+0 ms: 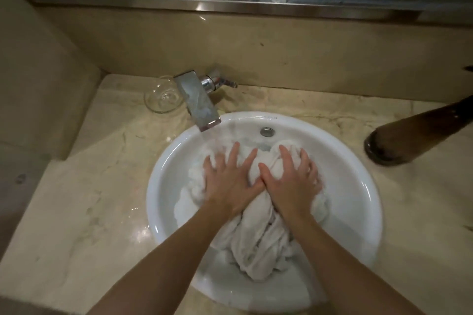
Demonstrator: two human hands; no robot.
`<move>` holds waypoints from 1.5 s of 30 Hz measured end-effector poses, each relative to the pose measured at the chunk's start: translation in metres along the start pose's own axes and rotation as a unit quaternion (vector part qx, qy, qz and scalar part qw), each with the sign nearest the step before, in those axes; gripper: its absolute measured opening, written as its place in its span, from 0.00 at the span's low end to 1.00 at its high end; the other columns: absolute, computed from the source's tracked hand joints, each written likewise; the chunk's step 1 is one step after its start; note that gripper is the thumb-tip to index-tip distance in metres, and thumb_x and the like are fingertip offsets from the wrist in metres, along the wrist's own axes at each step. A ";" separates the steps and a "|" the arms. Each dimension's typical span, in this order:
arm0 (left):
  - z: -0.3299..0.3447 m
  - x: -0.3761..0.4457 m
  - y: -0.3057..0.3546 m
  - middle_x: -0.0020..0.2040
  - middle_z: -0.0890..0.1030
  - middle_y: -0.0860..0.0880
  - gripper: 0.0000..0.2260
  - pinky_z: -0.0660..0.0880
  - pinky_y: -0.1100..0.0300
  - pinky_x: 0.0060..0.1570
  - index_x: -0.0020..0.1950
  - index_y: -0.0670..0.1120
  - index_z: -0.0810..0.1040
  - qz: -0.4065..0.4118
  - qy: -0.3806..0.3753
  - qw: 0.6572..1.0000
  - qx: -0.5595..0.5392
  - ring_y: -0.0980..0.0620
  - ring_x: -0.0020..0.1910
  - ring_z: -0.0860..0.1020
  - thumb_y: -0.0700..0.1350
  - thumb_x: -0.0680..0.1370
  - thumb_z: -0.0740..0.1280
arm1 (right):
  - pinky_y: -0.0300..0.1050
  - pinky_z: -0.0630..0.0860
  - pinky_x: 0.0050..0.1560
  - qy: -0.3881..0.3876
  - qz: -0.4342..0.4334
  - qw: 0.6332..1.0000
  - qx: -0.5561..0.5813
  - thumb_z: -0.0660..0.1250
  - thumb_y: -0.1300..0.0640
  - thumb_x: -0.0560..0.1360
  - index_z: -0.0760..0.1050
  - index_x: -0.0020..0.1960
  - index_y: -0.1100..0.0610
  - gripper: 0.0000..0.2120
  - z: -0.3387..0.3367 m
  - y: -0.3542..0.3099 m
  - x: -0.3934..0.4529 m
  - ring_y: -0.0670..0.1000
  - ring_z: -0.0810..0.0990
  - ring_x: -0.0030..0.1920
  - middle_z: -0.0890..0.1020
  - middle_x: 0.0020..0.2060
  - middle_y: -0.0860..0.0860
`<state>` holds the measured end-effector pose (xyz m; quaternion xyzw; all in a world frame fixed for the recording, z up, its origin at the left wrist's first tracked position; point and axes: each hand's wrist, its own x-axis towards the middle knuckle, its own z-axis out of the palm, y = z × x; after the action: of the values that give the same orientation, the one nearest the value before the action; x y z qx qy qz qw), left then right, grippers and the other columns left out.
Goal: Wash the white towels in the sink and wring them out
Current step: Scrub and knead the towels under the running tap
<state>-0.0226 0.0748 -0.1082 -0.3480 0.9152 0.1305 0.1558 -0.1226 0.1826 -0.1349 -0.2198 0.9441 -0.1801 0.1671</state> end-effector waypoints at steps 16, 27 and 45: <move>0.000 0.044 0.003 0.44 0.79 0.50 0.15 0.60 0.40 0.67 0.45 0.51 0.75 -0.020 0.024 0.995 -0.094 0.45 0.50 0.75 0.56 0.81 0.54 | 0.60 0.61 0.61 -0.003 -0.039 0.997 -0.060 0.59 0.39 0.76 0.79 0.57 0.46 0.17 0.002 -0.022 0.041 0.59 0.64 0.67 0.73 0.65 0.48; -0.006 -0.049 -0.012 0.39 0.78 0.53 0.16 0.66 0.50 0.56 0.42 0.52 0.73 -0.031 0.192 0.967 -0.165 0.48 0.47 0.76 0.63 0.69 0.58 | 0.40 0.70 0.51 -0.099 -0.138 0.926 0.337 0.77 0.54 0.71 0.83 0.35 0.54 0.08 -0.025 -0.023 0.005 0.39 0.77 0.44 0.79 0.38 0.40; 0.026 -0.055 -0.015 0.79 0.31 0.46 0.40 0.37 0.28 0.70 0.79 0.64 0.40 -0.128 0.084 0.986 -0.061 0.36 0.76 0.29 0.77 0.70 0.43 | 0.68 0.50 0.75 -0.053 0.055 0.995 0.067 0.36 0.17 0.64 0.44 0.79 0.35 0.46 -0.002 0.018 -0.035 0.59 0.51 0.79 0.51 0.81 0.51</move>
<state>0.0321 0.1058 -0.1132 -0.4810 0.8632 0.1354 0.0724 -0.1001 0.2154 -0.1319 -0.1651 0.9304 -0.2213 0.2410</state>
